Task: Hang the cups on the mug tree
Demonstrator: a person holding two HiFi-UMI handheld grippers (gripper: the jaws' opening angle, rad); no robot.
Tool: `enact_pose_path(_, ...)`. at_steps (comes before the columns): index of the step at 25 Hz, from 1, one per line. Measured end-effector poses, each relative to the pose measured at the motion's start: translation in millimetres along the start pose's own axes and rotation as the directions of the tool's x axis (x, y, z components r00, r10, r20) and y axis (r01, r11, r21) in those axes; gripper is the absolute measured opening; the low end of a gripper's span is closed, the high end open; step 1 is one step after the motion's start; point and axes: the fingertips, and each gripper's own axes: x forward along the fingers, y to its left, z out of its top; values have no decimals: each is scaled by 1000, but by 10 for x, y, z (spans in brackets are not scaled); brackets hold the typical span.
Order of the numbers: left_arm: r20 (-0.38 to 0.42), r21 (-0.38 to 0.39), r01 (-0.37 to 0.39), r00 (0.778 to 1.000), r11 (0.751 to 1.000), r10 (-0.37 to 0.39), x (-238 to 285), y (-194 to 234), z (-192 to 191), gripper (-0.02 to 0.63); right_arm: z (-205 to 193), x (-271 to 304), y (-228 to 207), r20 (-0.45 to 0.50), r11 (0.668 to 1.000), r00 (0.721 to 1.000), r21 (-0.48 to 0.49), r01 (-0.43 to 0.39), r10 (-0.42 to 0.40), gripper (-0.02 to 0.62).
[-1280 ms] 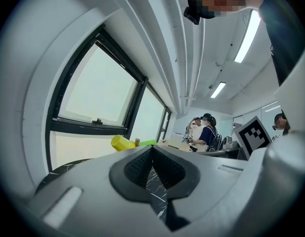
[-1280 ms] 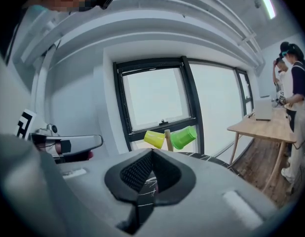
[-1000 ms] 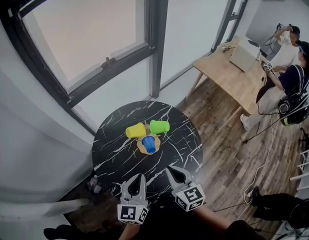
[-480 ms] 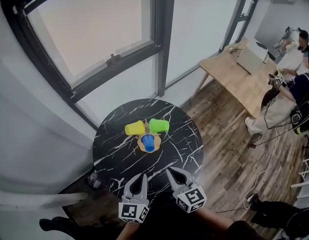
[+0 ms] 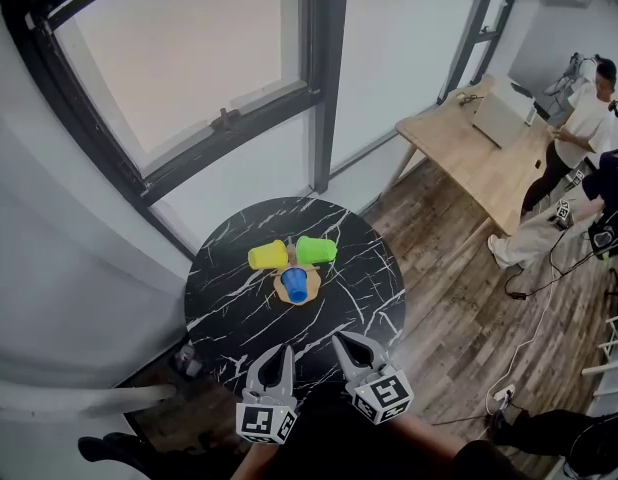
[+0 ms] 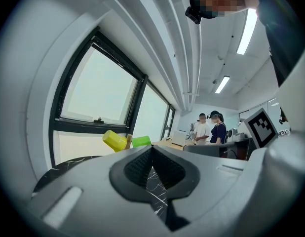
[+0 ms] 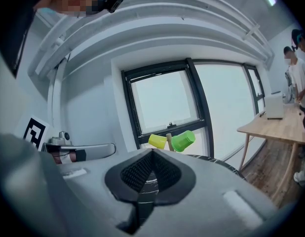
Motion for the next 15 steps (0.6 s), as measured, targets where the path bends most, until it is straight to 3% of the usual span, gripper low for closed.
enact_pose_path(15, 5, 6, 18, 1000, 1000, -18, -10, 16, 68, 0, 29, 29, 55, 8, 1000, 1000, -17, 8, -8, 0)
